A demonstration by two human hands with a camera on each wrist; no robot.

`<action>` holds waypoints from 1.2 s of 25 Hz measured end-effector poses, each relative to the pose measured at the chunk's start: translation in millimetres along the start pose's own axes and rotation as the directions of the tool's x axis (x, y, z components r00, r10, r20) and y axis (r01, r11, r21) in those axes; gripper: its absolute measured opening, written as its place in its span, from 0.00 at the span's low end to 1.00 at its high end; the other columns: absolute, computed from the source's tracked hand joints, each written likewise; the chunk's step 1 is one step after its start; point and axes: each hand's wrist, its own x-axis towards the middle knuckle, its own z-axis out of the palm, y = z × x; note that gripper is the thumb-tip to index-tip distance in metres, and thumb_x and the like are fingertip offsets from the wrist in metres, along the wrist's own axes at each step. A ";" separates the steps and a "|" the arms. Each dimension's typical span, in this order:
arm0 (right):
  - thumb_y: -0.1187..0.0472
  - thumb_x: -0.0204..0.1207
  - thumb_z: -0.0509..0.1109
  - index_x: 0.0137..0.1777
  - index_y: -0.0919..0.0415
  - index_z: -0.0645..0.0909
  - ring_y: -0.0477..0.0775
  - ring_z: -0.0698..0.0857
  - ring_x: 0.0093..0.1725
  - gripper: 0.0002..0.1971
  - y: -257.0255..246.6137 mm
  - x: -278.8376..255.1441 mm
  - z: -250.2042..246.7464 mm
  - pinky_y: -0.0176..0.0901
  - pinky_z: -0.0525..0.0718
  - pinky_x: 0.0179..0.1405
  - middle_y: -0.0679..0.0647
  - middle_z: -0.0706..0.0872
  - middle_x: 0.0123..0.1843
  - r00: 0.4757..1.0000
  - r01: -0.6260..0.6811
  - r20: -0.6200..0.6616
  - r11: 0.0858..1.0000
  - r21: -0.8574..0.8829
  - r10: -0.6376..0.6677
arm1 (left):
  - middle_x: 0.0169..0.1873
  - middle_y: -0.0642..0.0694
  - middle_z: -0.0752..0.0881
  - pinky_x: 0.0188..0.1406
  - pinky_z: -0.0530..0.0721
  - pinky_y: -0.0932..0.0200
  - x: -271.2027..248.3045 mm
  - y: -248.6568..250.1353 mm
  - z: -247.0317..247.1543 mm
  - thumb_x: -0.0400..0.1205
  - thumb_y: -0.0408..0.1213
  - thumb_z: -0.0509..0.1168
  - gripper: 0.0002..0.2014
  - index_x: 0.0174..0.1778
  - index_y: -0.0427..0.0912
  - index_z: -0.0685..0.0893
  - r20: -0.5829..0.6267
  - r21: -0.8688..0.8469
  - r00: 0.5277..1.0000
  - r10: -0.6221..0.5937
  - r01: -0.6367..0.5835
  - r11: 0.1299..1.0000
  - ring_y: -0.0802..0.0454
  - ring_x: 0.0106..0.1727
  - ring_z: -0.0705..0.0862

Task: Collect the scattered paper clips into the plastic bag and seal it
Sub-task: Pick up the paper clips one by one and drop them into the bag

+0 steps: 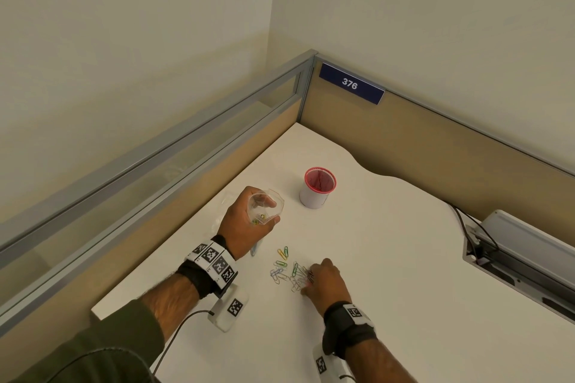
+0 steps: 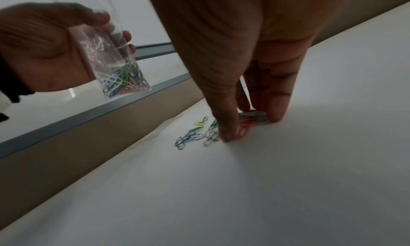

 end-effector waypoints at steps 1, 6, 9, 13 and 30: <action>0.54 0.76 0.69 0.60 0.62 0.80 0.60 0.78 0.61 0.16 -3.9 2.8 0.5 0.50 0.81 0.61 0.59 0.76 0.61 1.000 0.007 -0.019 1.000 0.001 -0.007 | 0.52 0.48 0.88 0.68 0.82 0.54 0.1 0.3 0.4 0.73 0.30 0.78 0.21 0.57 0.45 0.78 0.000 0.001 1.000 0.003 -0.003 1.000 0.50 0.61 0.85; 0.42 0.71 0.72 0.59 0.59 0.78 0.58 0.76 0.60 0.24 -15.2 4.0 -0.2 0.45 0.77 0.51 0.55 0.75 0.59 1.000 0.003 -0.009 0.999 0.048 -0.003 | 0.52 0.50 0.88 0.65 0.82 0.59 2.1 2.7 0.5 0.73 0.31 0.79 0.21 0.57 0.43 0.78 -0.004 0.024 1.000 0.003 -0.003 1.000 0.53 0.60 0.86; 0.47 0.72 0.73 0.61 0.58 0.76 0.58 0.74 0.61 0.23 -24.0 3.2 3.4 0.49 0.80 0.52 0.55 0.73 0.60 0.999 0.035 0.011 0.998 -0.044 -0.034 | 0.53 0.51 0.88 0.63 0.81 0.64 3.8 3.6 2.9 0.73 0.31 0.79 0.21 0.57 0.44 0.78 0.000 0.035 1.000 -0.005 0.005 0.999 0.55 0.60 0.85; 0.60 0.80 0.62 0.59 0.60 0.76 0.61 0.76 0.60 0.10 -30.5 3.0 3.7 0.52 0.81 0.53 0.59 0.76 0.60 0.994 0.100 -0.040 0.991 -0.088 -0.103 | 0.53 0.50 0.88 0.64 0.82 0.63 3.0 2.8 6.6 0.73 0.31 0.79 0.21 0.56 0.44 0.77 0.004 0.045 1.000 0.003 -0.003 0.999 0.54 0.60 0.86; 0.66 0.73 0.72 0.38 0.57 0.85 0.52 0.86 0.38 0.05 -1.3 11.1 -49.1 0.50 0.89 0.48 0.56 0.90 0.41 0.991 -0.001 -0.126 0.930 0.368 0.052 | 0.52 0.49 0.88 0.65 0.83 0.55 5.0 -1.5 10.0 0.73 0.31 0.78 0.20 0.56 0.43 0.78 0.014 0.027 1.000 0.001 -0.002 1.000 0.52 0.61 0.86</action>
